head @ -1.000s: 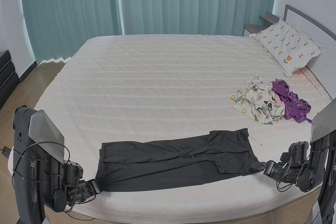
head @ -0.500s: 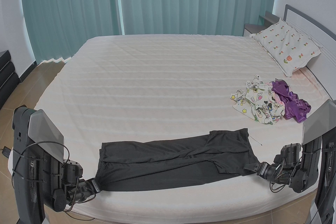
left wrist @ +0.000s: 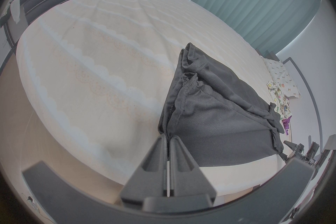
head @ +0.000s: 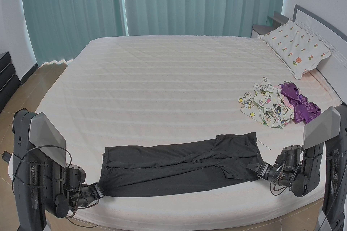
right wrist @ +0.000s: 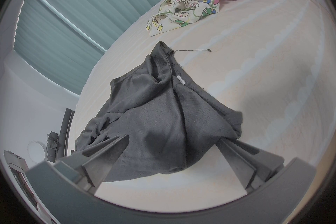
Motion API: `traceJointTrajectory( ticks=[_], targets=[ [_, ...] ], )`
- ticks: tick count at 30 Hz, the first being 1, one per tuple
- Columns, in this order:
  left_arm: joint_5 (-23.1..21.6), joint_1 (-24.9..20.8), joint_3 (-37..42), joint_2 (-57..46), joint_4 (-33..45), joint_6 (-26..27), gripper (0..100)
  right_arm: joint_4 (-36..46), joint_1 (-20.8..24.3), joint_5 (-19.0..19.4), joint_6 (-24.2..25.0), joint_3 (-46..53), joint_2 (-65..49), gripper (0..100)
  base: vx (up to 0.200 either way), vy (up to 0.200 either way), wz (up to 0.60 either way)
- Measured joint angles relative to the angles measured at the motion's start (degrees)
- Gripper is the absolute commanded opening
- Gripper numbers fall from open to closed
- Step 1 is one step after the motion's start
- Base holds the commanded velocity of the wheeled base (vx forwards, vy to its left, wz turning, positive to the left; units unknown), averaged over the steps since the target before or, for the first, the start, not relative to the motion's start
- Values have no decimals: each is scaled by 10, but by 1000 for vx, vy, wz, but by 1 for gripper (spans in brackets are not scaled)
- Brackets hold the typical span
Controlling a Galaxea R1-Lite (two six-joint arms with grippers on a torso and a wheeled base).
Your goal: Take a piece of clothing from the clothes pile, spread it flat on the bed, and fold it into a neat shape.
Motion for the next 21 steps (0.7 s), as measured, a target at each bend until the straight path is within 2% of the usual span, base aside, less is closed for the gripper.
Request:
traceJointTrajectory(
  ticks=[7, 14, 21],
  targets=[
    [-1, 1, -3, 0, 0, -1, 0, -9, 5, -32, -4, -19, 19, 0, 0, 0, 0],
    [0, 2, -1, 0, 0, 0, 0, -16, 7, -37, -1, -13, 25, 0, 0, 0, 0],
    [1, 9, 4, -5, 0, 4, 0, -12, 0, -59, -6, -4, 21, 0, 0, 0, 0]
  ],
)
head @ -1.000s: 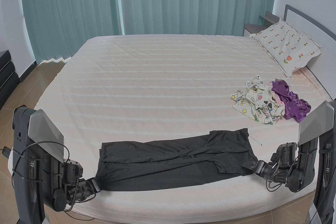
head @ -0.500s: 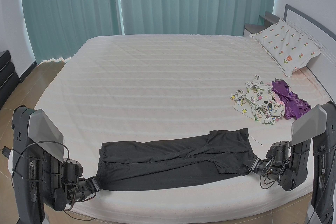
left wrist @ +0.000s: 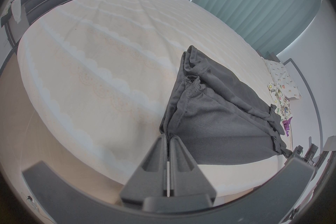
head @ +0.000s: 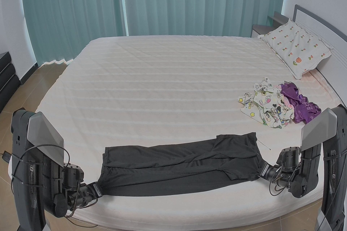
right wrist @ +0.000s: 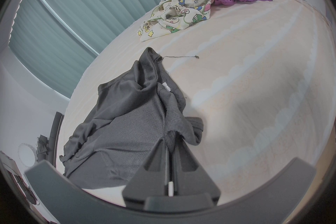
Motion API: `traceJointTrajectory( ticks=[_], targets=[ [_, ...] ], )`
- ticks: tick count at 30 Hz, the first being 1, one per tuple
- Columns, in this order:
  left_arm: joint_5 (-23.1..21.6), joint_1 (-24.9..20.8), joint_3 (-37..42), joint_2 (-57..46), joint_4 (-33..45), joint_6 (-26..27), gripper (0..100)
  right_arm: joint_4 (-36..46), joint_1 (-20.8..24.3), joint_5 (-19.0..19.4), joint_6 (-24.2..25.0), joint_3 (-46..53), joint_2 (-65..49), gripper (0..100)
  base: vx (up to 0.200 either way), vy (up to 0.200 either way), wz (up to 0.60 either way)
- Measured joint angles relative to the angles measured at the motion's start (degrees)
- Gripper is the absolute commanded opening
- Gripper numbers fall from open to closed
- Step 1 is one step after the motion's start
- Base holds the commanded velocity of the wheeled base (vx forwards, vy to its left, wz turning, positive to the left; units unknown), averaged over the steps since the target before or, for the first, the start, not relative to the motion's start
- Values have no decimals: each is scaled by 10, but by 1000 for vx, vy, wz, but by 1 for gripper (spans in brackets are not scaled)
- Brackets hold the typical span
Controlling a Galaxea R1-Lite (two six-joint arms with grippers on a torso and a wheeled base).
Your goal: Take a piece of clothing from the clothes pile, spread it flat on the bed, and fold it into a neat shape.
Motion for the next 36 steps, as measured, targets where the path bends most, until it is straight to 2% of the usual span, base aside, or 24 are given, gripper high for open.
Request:
traceJointTrajectory(
  ticks=[13, 22, 23, 26, 27, 36],
  targets=[
    [0, 2, 17, -10, 0, 31, 0, -3, 1, 7, -24, 51, -16, 0, 0, 0, 0],
    [0, 3, 19, -11, 0, 33, 0, -3, 3, 8, -39, 76, -19, 0, 0, 0, 0],
    [0, 3, 19, -11, 0, 33, 100, -2, 3, 8, -41, 79, -19, 0, 0, 0, 0],
    [0, 3, 19, -12, 0, 33, 100, -3, 3, 7, -45, 83, -18, 0, 0, 0, 0],
    [0, 3, 19, -12, 0, 33, 100, -2, 3, 7, -46, 84, -18, 100, 0, 0, 0],
    [0, 9, 19, -16, 0, 35, 100, -8, -3, 7, -48, 83, -19, 100, 0, 0, 0]
  ],
)
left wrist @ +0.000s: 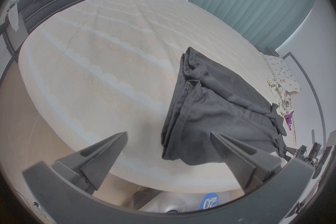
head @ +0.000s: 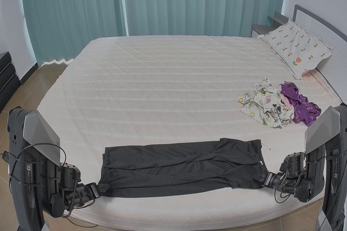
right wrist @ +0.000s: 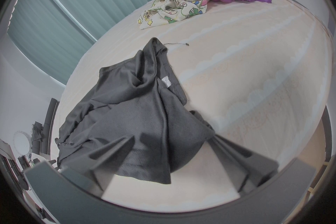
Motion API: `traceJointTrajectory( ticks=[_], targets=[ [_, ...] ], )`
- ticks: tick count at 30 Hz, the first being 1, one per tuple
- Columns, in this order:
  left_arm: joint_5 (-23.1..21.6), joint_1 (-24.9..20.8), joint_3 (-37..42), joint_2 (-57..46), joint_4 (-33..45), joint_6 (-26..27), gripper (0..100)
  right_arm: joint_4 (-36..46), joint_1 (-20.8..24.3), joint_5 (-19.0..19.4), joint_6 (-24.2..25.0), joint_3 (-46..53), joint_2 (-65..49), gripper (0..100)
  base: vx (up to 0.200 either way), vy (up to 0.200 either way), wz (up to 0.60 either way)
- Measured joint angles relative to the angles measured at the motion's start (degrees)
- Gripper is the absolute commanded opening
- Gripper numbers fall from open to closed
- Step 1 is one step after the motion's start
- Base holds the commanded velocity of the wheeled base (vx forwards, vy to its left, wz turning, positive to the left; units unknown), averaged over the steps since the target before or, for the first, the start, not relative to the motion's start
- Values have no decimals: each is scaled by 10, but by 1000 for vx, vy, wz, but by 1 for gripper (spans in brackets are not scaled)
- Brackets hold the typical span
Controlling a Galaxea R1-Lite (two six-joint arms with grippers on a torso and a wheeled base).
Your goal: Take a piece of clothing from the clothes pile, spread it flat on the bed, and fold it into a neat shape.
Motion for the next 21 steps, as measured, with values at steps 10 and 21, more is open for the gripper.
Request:
traceJointTrajectory(
  ticks=[10, 21],
  targets=[
    [-90, 61, -28, -94, 8, -26, 100, -36, -38, 22, 1, 9, -36, 100, 0, 0, 0],
    [-111, 74, -264, -136, 288, -87, 100, -36, -79, 58, 5, 7, -57, 100, 0, 0, 0]
  ],
)
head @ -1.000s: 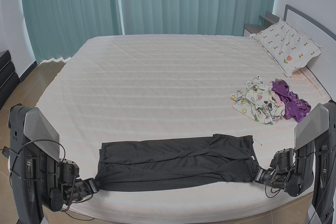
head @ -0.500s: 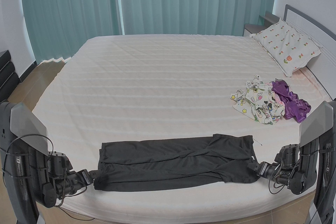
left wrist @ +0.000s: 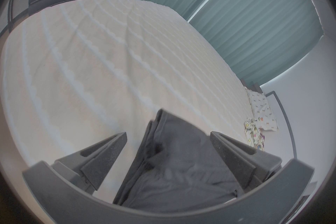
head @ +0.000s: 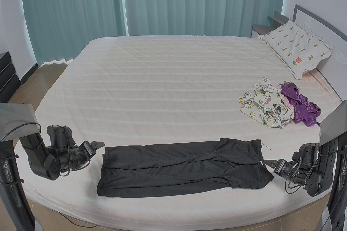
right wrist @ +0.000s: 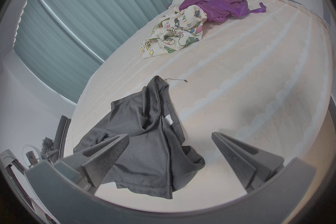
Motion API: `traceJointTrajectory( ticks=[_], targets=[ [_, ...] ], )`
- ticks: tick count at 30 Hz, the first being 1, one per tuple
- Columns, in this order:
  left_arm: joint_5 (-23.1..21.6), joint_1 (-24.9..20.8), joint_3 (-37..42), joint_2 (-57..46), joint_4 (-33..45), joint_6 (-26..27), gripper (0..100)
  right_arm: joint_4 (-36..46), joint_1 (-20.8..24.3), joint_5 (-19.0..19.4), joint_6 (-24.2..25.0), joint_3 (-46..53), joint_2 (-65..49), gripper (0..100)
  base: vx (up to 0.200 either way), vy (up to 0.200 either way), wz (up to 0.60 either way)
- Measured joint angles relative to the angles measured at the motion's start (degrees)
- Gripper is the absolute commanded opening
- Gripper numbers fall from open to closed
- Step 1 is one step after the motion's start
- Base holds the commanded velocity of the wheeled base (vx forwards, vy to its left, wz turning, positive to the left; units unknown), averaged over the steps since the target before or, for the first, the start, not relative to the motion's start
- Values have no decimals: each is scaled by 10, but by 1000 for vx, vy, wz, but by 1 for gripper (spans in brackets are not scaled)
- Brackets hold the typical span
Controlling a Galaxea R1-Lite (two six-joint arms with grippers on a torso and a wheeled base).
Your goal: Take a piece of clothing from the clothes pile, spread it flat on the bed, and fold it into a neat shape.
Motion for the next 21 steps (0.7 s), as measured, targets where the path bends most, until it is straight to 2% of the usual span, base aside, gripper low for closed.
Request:
traceJointTrajectory(
  ticks=[3, 7, 10, 14, 21],
  targets=[
    [-3, -1, -91, 4, 73, -13, 100, 0, -9, 11, 1, -1, -1, 100, 0, 0, 0],
    [-6, -6, -181, 32, 119, -16, 100, 0, -15, 22, 1, -2, -2, 100, 0, 0, 0],
    [-7, -12, -226, 64, 143, 1, 100, 0, -19, 29, 2, -3, -1, 100, 0, 0, 0],
    [-7, -23, -240, 93, 153, 31, 100, 0, -22, 33, 1, -4, 1, 100, 0, 0, 0],
    [5, -35, -234, 114, 152, 48, 100, 0, -23, 34, 1, -5, 5, 100, 0, 0, 0]
  ],
)
